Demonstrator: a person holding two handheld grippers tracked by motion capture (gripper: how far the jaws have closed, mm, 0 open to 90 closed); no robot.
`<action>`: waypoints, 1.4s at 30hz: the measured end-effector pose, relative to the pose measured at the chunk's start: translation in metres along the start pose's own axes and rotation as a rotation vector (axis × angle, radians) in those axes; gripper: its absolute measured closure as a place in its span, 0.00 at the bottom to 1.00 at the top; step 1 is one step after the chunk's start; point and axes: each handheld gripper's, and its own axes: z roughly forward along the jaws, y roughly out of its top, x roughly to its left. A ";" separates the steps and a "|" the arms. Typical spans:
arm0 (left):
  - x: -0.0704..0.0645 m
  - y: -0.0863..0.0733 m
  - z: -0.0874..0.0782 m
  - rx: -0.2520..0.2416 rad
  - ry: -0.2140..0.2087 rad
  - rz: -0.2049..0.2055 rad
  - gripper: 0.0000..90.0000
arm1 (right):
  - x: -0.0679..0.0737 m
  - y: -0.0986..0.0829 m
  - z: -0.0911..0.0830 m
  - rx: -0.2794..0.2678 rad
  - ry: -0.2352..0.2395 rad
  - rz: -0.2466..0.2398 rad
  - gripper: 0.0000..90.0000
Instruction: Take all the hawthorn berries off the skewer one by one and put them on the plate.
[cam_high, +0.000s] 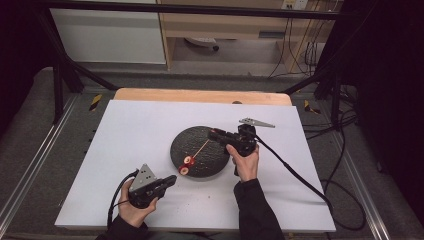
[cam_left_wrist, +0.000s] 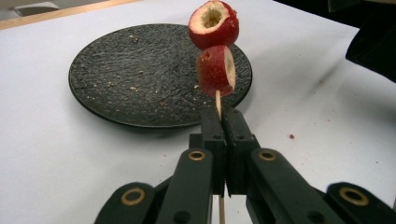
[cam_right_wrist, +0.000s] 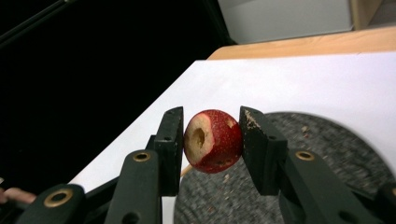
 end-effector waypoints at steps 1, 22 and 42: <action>0.000 0.000 0.000 0.001 0.000 -0.002 0.98 | -0.001 0.002 0.000 -0.002 -0.008 -0.004 0.69; 0.008 -0.001 -0.003 0.001 0.015 -0.023 0.98 | -0.031 -0.032 0.044 0.164 -0.131 -0.020 0.69; 0.008 -0.002 -0.001 0.011 0.016 -0.021 0.98 | -0.038 -0.056 0.059 0.266 -0.180 -0.035 0.63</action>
